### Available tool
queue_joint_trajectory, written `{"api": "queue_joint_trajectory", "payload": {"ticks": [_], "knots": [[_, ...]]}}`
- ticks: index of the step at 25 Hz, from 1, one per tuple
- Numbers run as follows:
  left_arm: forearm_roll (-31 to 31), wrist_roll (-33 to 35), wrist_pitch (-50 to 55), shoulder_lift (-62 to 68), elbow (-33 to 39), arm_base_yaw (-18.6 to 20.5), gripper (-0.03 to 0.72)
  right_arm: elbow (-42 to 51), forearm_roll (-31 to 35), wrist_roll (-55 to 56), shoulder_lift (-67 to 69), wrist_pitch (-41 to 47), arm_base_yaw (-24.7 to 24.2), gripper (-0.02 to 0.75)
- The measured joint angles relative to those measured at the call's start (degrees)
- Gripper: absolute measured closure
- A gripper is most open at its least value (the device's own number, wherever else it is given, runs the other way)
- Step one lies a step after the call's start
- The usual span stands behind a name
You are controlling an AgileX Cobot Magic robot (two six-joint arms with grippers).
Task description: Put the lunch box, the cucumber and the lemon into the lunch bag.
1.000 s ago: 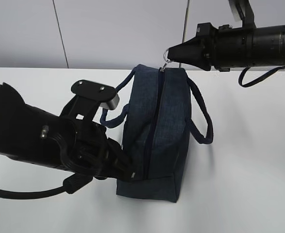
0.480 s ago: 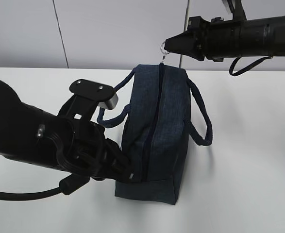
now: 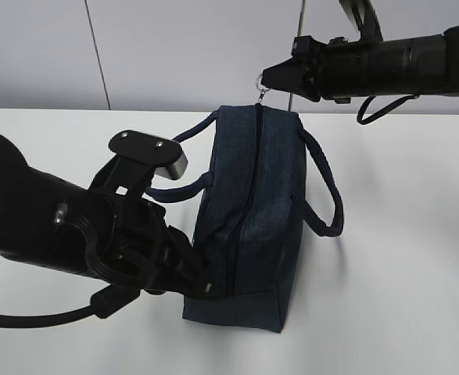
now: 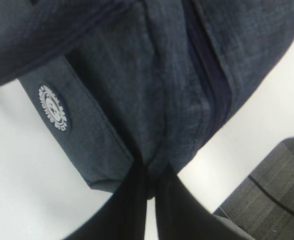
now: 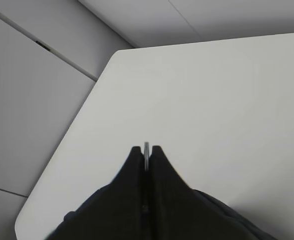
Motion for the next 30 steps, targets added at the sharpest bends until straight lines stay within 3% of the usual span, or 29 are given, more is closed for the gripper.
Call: {"api": "queue_joint_trajectory", "payload": {"ticks": [15,18,25,30], "knots": [[-0.56,-0.05,0.50,0.00,0.13,0.00,0.686,-0.40,0.67,0.17,0.73,2.12,0.00,0.738],[-0.56,-0.05,0.55,0.00,0.24,0.00,0.622,-0.40,0.78,0.26,0.73,2.74,0.00,0.738],[-1.46,-0.19,1.95,-0.77,0.57,0.00,0.393,-0.49,0.78,0.59,0.73,3.87,0.00,0.738],[-1.94,-1.14,6.31,-6.60,0.57,0.00,0.364,-0.49,0.78,0.69,0.73,4.75,0.00,0.738]]}}
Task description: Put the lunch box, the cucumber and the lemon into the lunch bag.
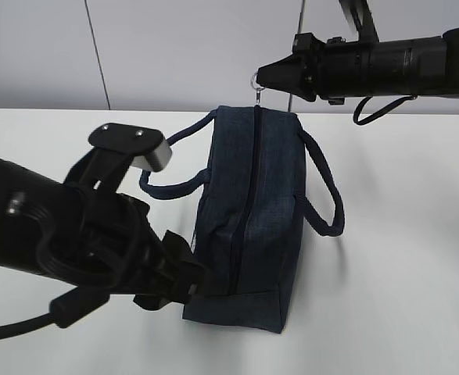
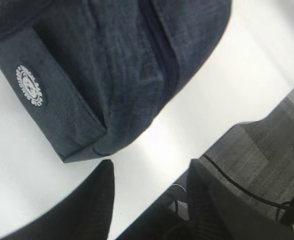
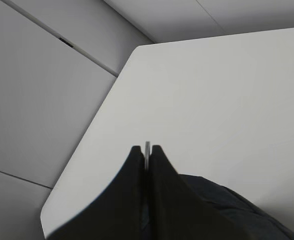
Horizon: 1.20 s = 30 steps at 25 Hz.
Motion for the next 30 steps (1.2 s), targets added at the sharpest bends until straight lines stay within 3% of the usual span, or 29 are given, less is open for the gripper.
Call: {"api": "queue_joint_trajectory", "payload": {"ticks": [4,11,18,22,30], "knots": [[0.00,-1.99,4.76,-5.46,0.00,2.36,0.361,0.00,0.00,0.20,0.00,0.50,0.00,0.738],[3.12,-3.41,13.96,-8.83,-5.20,10.77,0.361,0.00,0.00,0.33,0.00,1.00,0.00,0.738],[10.52,-4.79,21.96,-2.65,-20.33,17.15,0.361,0.00,0.00,0.33,0.00,1.41,0.00,0.738],[12.76,-4.91,29.64,5.63,-31.01,17.34,0.361,0.00,0.00,0.33,0.00,1.71,0.00,0.738],[11.08,-4.91,41.62,20.10,-49.31,17.43,0.352,0.00,0.00,0.36,0.00,1.98,0.00,0.738]]}}
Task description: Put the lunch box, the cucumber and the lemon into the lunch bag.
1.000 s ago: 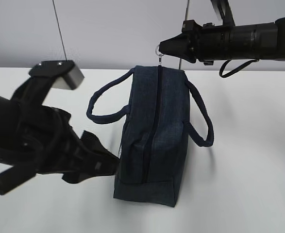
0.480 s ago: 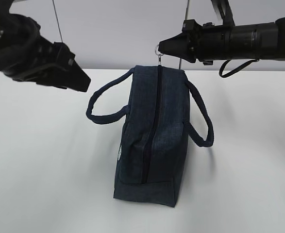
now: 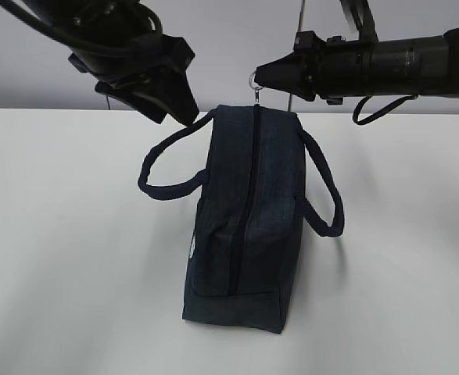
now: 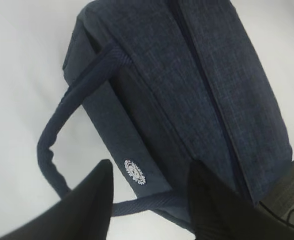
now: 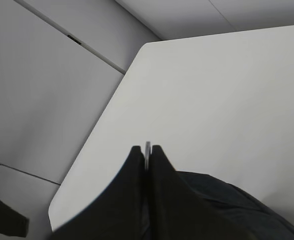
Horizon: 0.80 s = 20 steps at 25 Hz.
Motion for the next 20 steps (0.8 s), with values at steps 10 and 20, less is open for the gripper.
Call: {"api": "queue_joint_trajectory", "payload": {"ticks": [10,20], "knots": [[-5.62,0.00,4.85,9.01,-7.16,0.00,0.344,0.00,0.00,0.00,0.00,0.13,0.00,0.738],[-8.12,0.00,3.02,13.30,-7.62,0.00,0.344,0.00,0.00,0.00,0.00,0.13,0.00,0.738]]}}
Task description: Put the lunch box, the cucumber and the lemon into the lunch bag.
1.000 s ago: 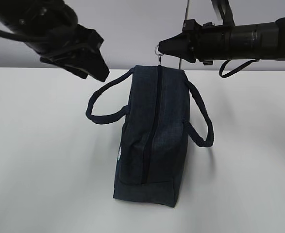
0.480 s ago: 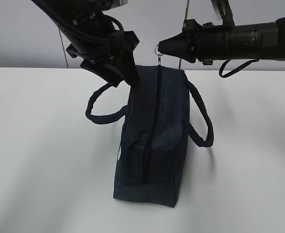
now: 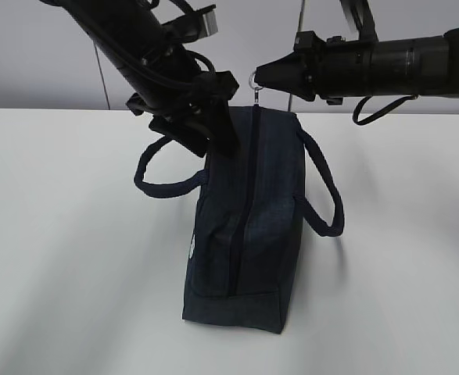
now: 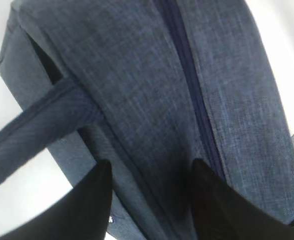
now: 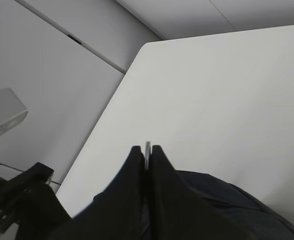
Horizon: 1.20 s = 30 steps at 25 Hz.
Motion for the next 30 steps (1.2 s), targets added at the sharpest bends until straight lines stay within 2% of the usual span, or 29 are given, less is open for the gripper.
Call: {"api": "queue_joint_trajectory", "payload": {"ticks": [3,5,8,10,25,30], "knots": [[-0.28,0.00,0.12,1.27,-0.12,0.00,0.370,0.00,0.00,0.00,0.00,0.00,0.00,0.738],[-0.47,0.00,0.12,1.67,-0.19,0.00,0.455,0.00,-0.11,0.00,0.00,0.00,0.00,0.738],[-0.33,0.00,0.12,1.80,-0.19,0.00,0.627,0.00,-0.11,0.00,0.00,0.00,0.00,0.738],[-0.09,0.12,0.23,1.80,-0.19,0.00,0.674,0.00,-0.11,0.00,0.00,0.00,0.00,0.738],[3.92,1.54,5.00,1.34,-5.08,-0.24,0.697,0.00,0.00,-0.94,0.00,-5.47,0.00,0.738],[4.20,1.81,4.88,1.34,-5.19,-1.95,0.697,0.00,0.00,-1.53,0.00,-6.50,0.00,0.738]]}}
